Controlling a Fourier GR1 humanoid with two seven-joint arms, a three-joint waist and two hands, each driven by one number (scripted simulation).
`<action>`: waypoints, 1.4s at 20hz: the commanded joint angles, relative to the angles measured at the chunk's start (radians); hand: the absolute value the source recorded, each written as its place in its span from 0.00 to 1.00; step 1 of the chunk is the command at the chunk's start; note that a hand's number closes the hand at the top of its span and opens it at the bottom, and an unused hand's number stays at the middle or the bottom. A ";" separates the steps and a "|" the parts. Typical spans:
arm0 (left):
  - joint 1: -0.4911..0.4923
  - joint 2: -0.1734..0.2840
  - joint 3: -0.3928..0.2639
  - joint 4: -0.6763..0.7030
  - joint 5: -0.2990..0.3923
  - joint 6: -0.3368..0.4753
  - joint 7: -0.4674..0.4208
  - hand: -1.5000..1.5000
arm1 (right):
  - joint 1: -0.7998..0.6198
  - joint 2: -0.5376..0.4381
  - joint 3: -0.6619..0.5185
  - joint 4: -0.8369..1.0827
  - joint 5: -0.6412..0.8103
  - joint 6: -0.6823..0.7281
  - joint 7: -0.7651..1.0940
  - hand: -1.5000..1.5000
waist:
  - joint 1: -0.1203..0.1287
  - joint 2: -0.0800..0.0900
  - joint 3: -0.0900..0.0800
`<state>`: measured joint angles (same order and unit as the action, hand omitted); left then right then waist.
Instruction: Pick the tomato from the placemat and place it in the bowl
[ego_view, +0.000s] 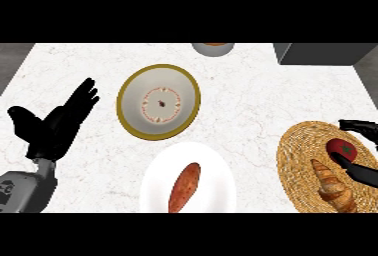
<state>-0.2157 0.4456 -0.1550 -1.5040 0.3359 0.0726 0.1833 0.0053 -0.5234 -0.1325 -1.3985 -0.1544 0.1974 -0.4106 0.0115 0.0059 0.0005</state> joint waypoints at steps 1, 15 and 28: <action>0.015 0.011 0.006 0.024 0.003 -0.036 0.007 0.50 | 0.028 0.000 -0.002 0.166 0.115 0.036 -0.342 0.00 | -0.004 -0.001 0.003; -0.020 0.048 0.088 0.029 0.011 -0.076 0.064 0.50 | 0.054 -0.274 -0.008 -0.221 0.333 -0.011 0.180 0.00 | -0.019 -0.010 -0.003; -0.013 -0.024 0.081 0.040 -0.043 -0.084 0.037 0.50 | -0.095 -0.360 0.124 -0.414 0.400 0.294 0.653 0.00 | -0.013 -0.006 -0.001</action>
<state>-0.1990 0.4422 -0.0779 -1.4808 0.3105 -0.0179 0.2146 -0.0526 -0.8588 -0.0256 -1.7709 0.2380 0.4051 0.1323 0.0027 -0.0006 -0.0013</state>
